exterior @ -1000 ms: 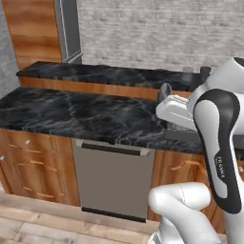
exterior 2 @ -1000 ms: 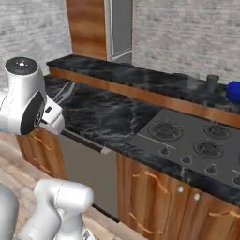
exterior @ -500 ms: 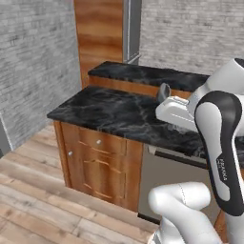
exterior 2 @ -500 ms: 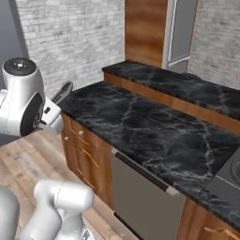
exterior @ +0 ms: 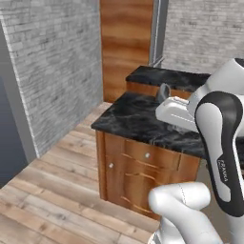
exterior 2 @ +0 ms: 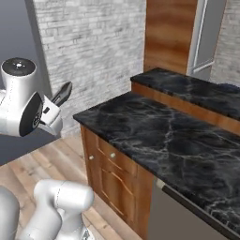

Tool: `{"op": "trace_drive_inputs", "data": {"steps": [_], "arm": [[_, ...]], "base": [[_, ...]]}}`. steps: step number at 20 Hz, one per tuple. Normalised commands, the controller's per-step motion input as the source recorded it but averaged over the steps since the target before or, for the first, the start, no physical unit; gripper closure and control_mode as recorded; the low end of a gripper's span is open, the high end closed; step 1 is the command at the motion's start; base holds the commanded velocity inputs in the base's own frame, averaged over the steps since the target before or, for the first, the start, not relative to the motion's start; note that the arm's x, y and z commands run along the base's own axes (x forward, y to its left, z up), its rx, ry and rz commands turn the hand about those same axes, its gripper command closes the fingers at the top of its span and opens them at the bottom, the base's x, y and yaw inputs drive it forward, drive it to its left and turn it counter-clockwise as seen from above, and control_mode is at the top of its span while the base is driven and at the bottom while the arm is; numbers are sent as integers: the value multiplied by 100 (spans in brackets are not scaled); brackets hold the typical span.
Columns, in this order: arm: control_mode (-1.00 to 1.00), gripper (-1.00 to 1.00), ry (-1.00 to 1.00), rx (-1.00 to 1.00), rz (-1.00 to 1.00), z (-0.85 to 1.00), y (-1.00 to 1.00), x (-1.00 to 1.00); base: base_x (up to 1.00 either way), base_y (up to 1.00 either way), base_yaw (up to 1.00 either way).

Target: Take the tongs from the drawer on the left and place them on the dining counter next to the tray containing the hot dog.

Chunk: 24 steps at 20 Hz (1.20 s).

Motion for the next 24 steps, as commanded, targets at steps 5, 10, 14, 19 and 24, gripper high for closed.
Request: {"op": "trace_drive_inputs", "data": {"steps": [5, 10, 14, 19, 24], "arm": [[100, 100, 0, 0, 0, 0, 0, 0], [100, 100, 0, 0, 0, 0, 0, 0], [100, 100, 0, 0, 0, 0, 0, 0], [100, 100, 0, 0, 0, 0, 0, 0], [100, 100, 0, 0, 0, 0, 0, 0]], "base": [[100, 100, -1], [100, 100, -15], [100, 100, -24], [100, 100, -32], [100, 39, -48]]}}
